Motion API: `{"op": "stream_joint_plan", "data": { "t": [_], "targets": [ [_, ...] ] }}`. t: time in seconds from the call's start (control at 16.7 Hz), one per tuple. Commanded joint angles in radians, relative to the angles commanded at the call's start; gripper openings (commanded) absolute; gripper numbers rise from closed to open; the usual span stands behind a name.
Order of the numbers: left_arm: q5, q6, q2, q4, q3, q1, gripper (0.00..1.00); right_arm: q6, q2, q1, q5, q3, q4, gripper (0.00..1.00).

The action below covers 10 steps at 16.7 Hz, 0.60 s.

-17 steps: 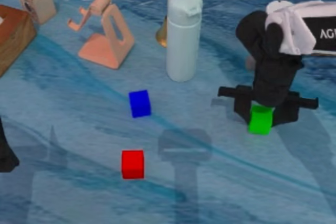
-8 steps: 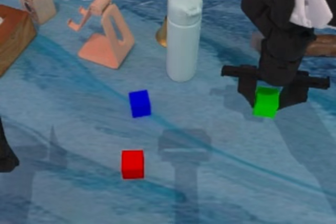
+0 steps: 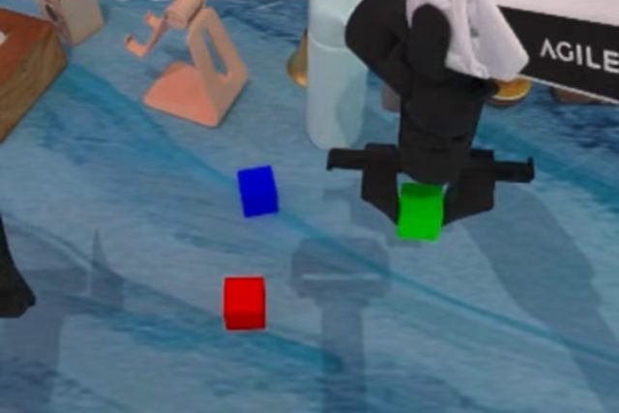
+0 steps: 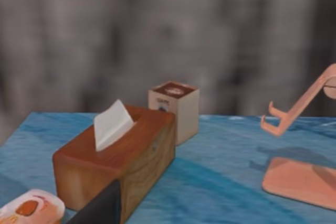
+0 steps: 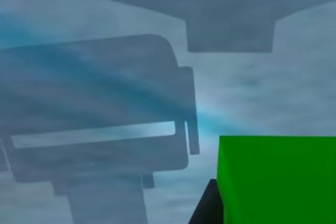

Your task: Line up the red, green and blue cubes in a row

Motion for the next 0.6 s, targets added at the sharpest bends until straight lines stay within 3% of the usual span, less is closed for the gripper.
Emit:
{"op": "stream_joint_plan", "data": {
  "t": [0.3, 0.6],
  "targets": [
    [0.0, 0.0, 0.0, 0.0, 0.0, 0.0, 1.0, 0.115, 0.015, 0.216, 0.0, 0.067, -0.049, 0.0],
    [0.0, 0.0, 0.0, 0.0, 0.0, 0.0, 1.0, 0.133, 0.014, 0.245, 0.0, 0.077, -0.055, 0.0]
  ]
}}
